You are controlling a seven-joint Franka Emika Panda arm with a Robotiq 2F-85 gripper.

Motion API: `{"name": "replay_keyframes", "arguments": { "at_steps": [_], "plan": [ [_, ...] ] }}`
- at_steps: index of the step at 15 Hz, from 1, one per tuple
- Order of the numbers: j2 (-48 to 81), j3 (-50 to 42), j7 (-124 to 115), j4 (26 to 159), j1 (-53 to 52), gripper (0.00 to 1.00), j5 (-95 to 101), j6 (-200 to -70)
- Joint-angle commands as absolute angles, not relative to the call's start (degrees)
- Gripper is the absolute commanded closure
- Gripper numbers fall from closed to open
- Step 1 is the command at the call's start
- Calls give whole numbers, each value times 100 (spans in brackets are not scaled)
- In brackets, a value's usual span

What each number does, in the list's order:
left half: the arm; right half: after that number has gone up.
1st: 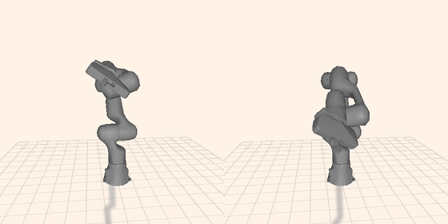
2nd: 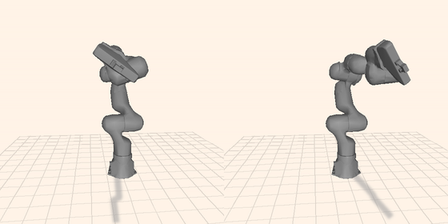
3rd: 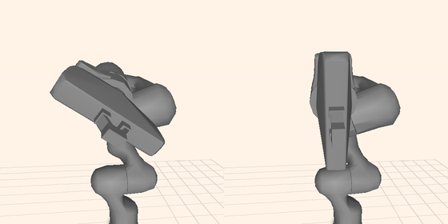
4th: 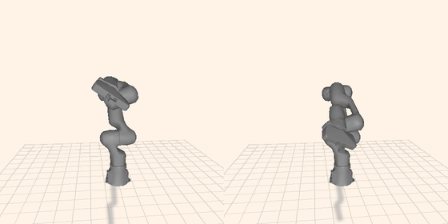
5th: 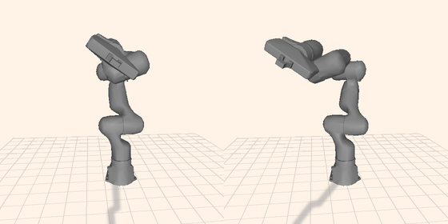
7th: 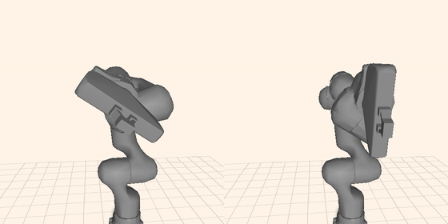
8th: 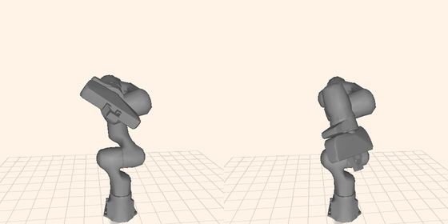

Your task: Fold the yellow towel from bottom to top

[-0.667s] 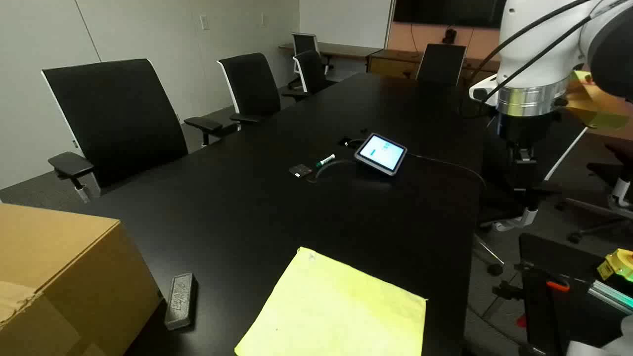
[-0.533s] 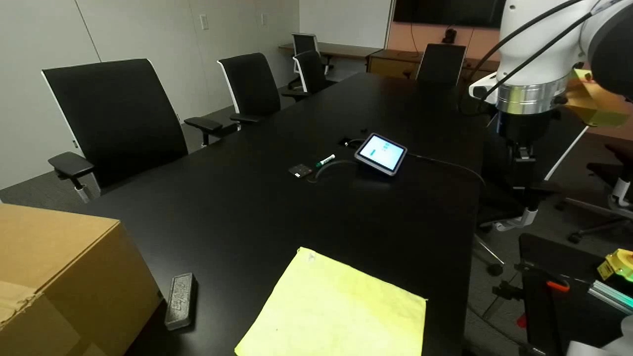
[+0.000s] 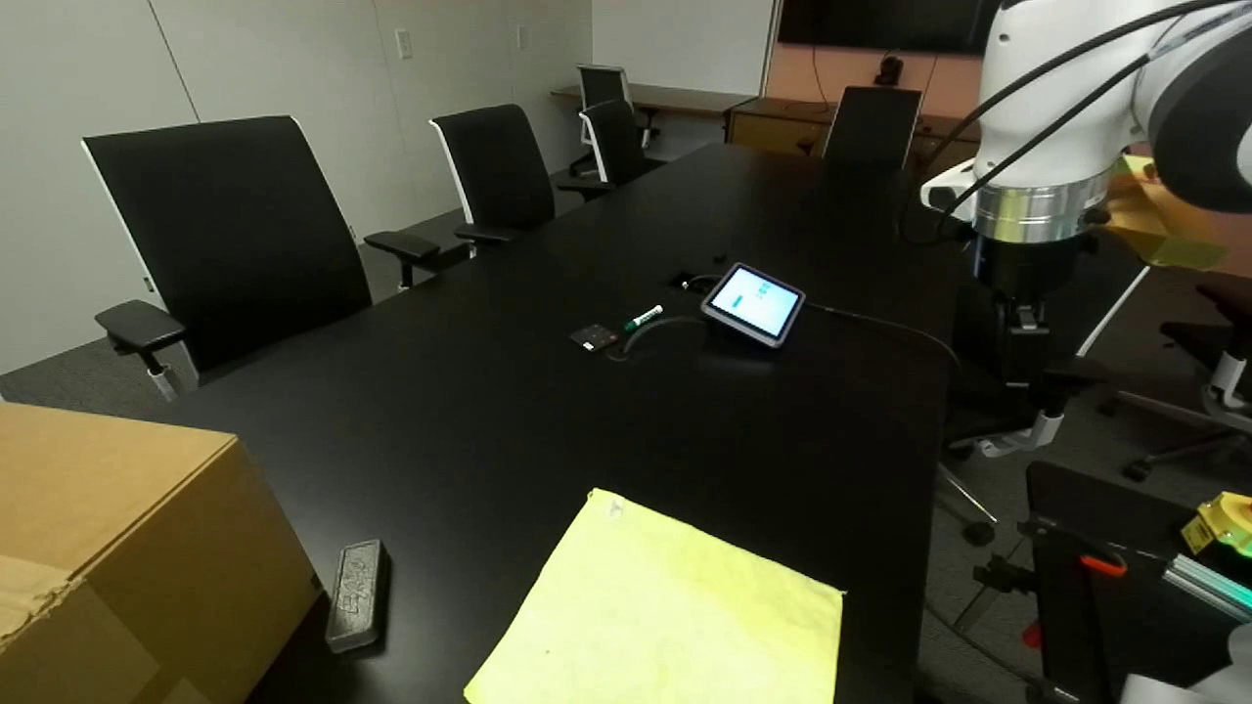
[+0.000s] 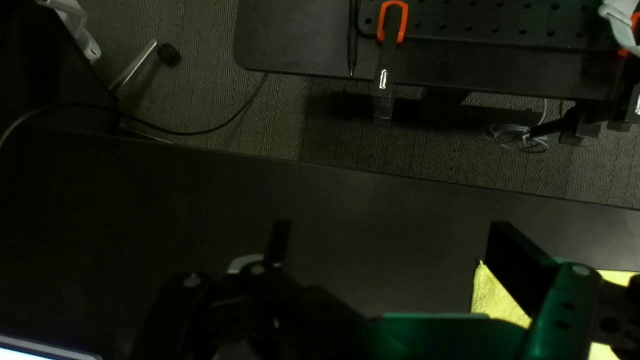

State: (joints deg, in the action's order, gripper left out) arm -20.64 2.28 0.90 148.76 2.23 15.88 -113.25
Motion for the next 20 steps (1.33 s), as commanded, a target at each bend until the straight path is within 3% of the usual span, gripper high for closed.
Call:
{"name": "replay_keyframes", "arguments": {
  "at_steps": [1, 11, 20],
  "plan": [
    [-1465, 103, 110, 15003, 171, 0, 1618, -12243],
    [1286, 87, 533, 14871, 171, 0, 1204, -15430],
    [3247, 1123, 1264, 13738, 640, 0, -288, -16402]
  ]
}}
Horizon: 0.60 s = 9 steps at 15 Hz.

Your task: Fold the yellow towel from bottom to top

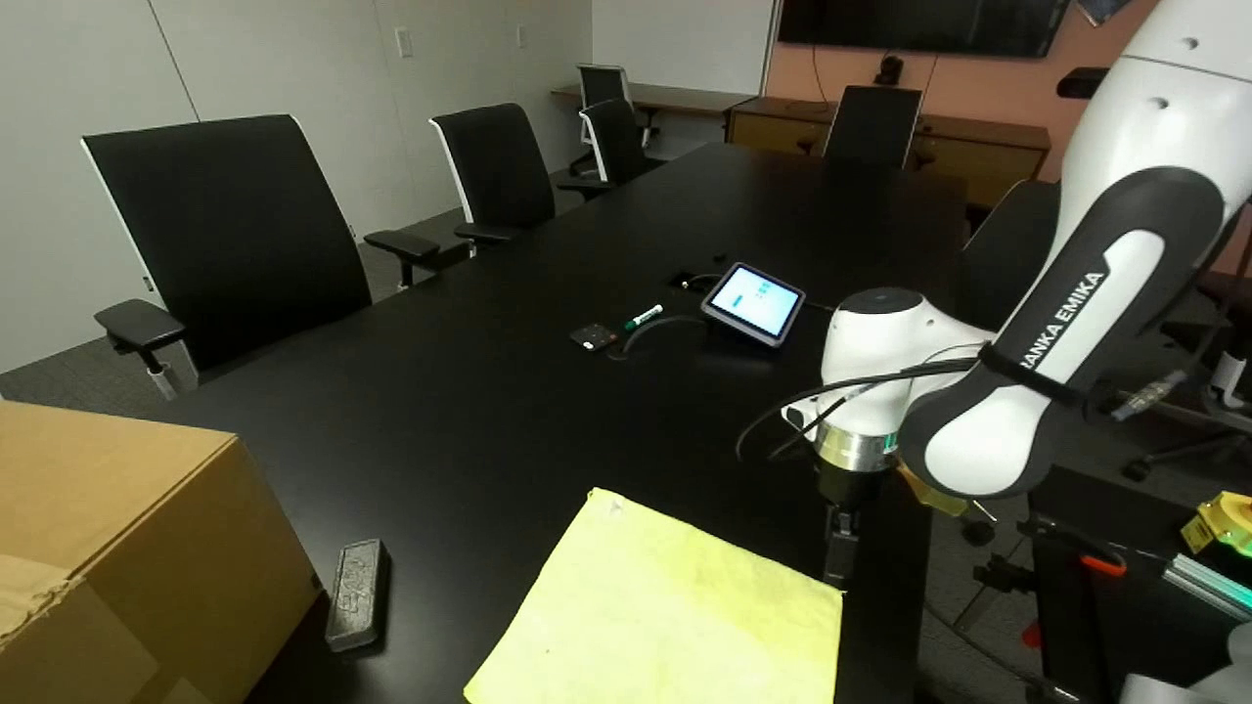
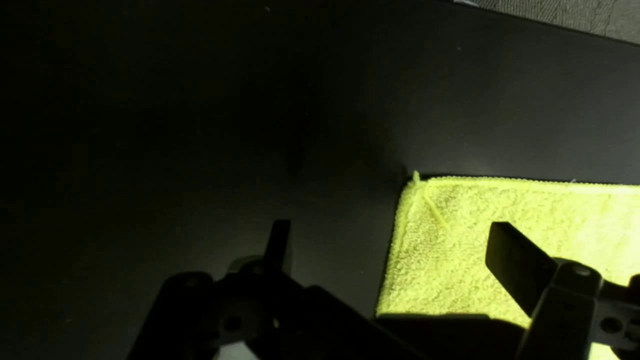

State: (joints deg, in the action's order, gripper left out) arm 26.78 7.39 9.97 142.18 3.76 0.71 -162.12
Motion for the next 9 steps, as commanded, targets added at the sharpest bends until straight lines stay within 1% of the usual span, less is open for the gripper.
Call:
{"name": "replay_keyframes", "arguments": {
  "at_steps": [1, 5, 9],
  "plan": [
    [3371, 1235, 1301, 13640, 706, 0, -362, -16433],
    [3853, 1500, 1395, 13311, 957, 0, -468, -16555],
    [4050, 1468, 1350, 13227, 1159, 0, -435, -16618]
  ]
}}
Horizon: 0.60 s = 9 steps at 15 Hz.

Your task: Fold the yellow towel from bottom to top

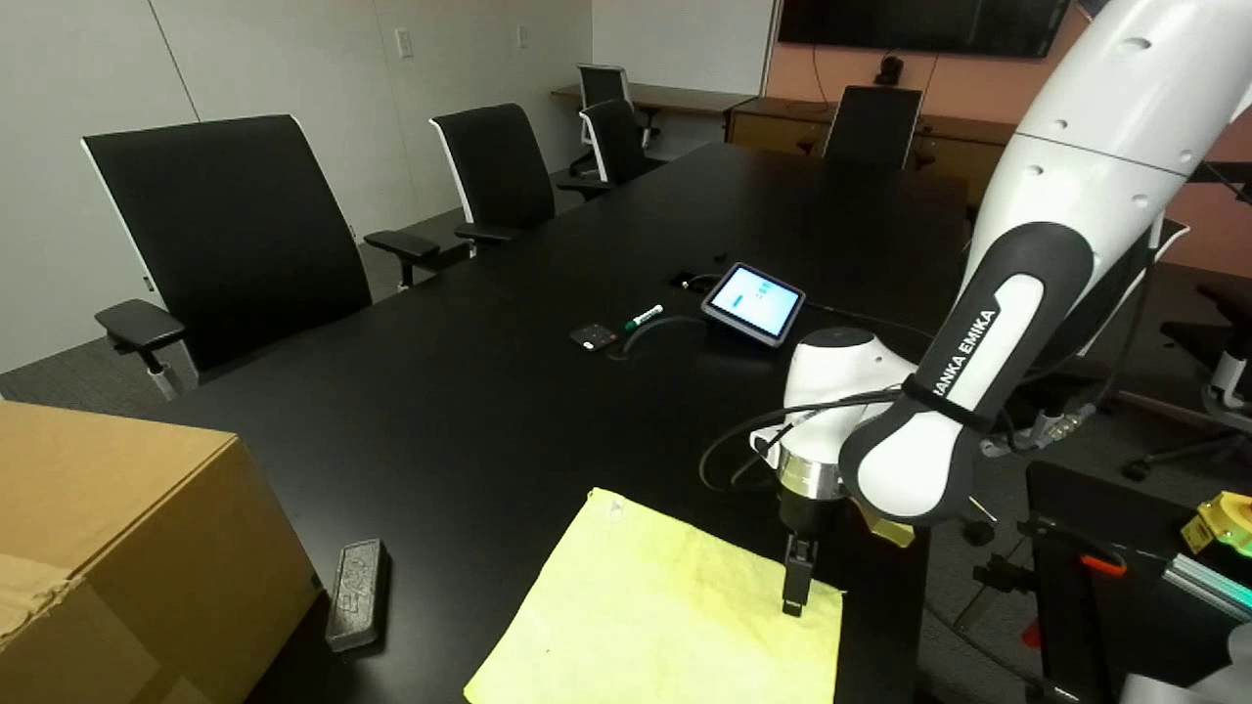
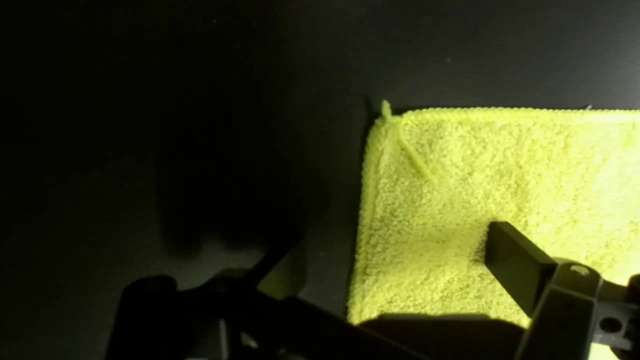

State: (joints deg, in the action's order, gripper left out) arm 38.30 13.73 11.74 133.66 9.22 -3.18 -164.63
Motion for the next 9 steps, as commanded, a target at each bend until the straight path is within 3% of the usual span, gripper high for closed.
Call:
{"name": "replay_keyframes", "arguments": {
  "at_steps": [1, 9],
  "plan": [
    [4092, 1436, 1330, 13199, 1178, 0, -419, -16630],
    [4164, 1551, 1597, 13014, 1320, 0, -319, -16294]
  ]
}}
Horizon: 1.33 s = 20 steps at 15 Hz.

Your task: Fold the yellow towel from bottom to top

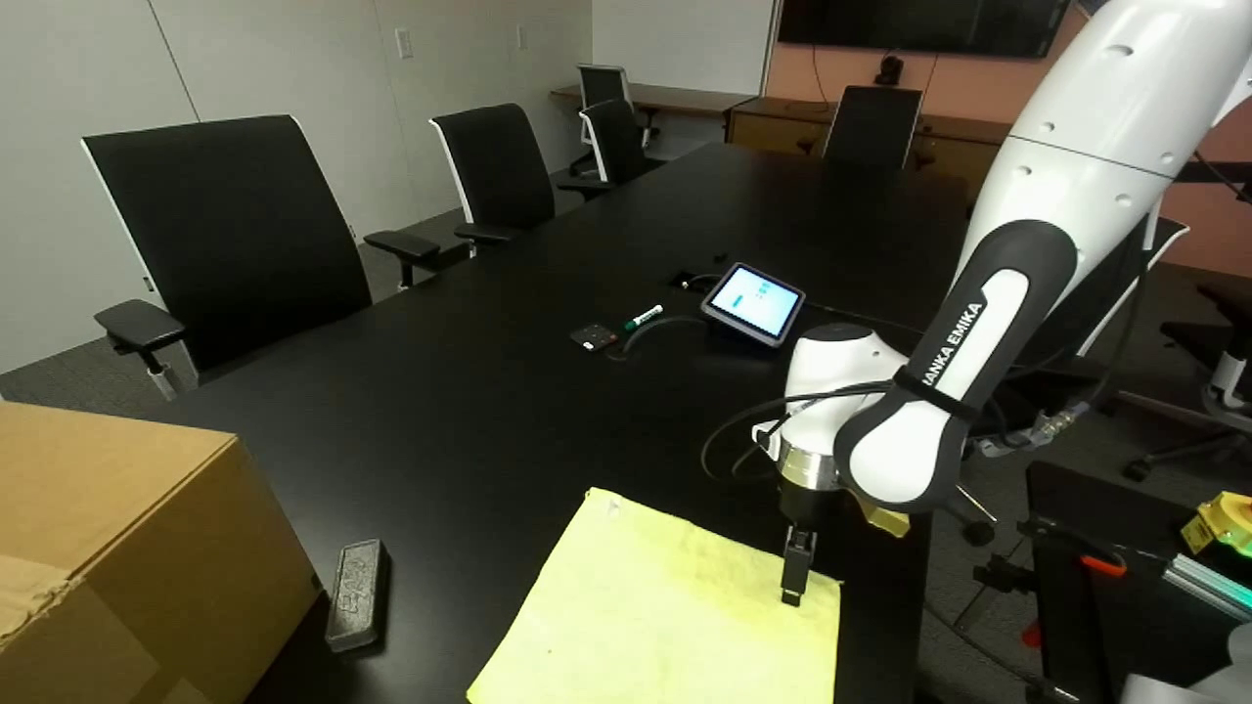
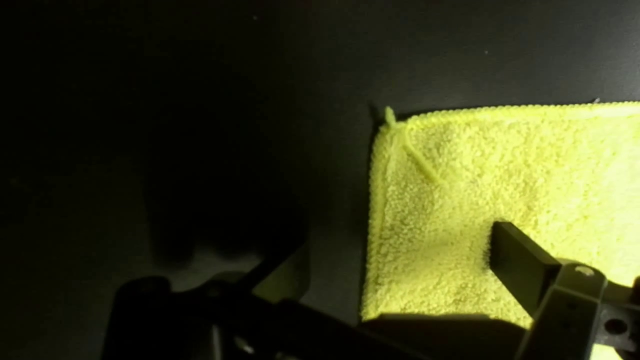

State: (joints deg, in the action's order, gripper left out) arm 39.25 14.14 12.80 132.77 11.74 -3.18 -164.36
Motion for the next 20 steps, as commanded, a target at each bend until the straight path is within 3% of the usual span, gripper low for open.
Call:
{"name": "replay_keyframes", "arguments": {
  "at_steps": [1, 2, 3, 6, 10, 13, 18, 20],
  "plan": [
    [4156, 1590, 1689, 12988, 1340, 5, -311, -16218],
    [4206, 1562, 1746, 12907, 1268, 23, -275, -16136],
    [4203, 1575, 1820, 12871, 1257, 30, -273, -16065],
    [4192, 1585, 2030, 12731, 1209, 41, -263, -15749],
    [4136, 1564, 2308, 12603, 1202, 44, -265, -15378],
    [4089, 1491, 2444, 12509, 1141, 54, -226, -15071],
    [3928, 1414, 2753, 12315, 1072, 93, -131, -14214],
    [3936, 1410, 2917, 12177, 1054, 94, -135, -13909]
  ]
}}
